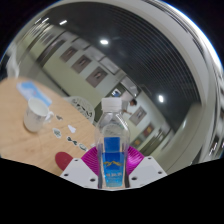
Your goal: Pour water
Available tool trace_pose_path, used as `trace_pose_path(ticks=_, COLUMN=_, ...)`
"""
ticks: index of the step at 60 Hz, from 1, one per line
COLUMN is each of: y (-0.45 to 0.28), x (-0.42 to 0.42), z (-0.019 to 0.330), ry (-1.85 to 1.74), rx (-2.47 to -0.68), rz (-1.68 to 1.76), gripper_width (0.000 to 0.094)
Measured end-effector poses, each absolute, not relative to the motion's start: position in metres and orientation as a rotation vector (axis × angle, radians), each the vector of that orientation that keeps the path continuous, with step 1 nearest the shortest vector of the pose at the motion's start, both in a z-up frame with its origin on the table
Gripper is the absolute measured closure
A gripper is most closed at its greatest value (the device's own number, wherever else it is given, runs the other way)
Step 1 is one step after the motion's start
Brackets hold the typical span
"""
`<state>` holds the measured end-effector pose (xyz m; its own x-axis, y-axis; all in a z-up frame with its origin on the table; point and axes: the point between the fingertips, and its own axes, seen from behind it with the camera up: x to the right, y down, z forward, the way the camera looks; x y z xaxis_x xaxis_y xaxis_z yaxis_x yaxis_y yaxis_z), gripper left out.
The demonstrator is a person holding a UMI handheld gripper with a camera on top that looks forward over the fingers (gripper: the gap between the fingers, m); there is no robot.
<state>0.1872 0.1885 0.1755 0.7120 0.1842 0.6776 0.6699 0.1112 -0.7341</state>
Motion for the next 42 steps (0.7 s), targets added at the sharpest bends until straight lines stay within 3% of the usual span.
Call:
trace_pose_path(ticks=1, y=0.178, x=0.191, z=0.195, ry=-0.807, rx=-1.417, rz=-0.461, gripper_width=0.064)
trace_pose_path(ticks=7, y=0.192, x=0.128, z=0.207, ry=-1.079, rx=-1.173, rz=-0.819, gripper_width=0.0642)
trace_pose_path(ticks=9, y=0.174, x=0.126, z=0.232, ry=-1.176, rx=-1.068, rz=-0.931, gripper_width=0.0644)
trace_pose_path(ticks=10, y=0.184, x=0.106, z=0.22, ry=-1.212, rx=-1.02, rz=-0.992, gripper_width=0.0642)
trace_pose_path(ticks=17, y=0.183, x=0.076, z=0.226, ry=-1.475, rx=-0.715, rz=-1.299, gripper_width=0.0644)
trace_pose_path(ticks=24, y=0.179, x=0.059, z=0.247, ry=-1.663, rx=-0.398, rz=-1.577, gripper_width=0.0641)
trace_pose_path(ticks=29, y=0.167, x=0.045, z=0.231, ry=-1.674, rx=-0.361, rz=-1.64, gripper_width=0.0641)
trace_pose_path(ticks=35, y=0.154, x=0.067, z=0.255, ry=-1.706, rx=-0.299, rz=-1.706, gripper_width=0.0642)
trace_pose_path(ticks=42, y=0.154, x=0.078, z=0.246, ry=-1.662, rx=-0.456, rz=-1.59, gripper_width=0.0641)
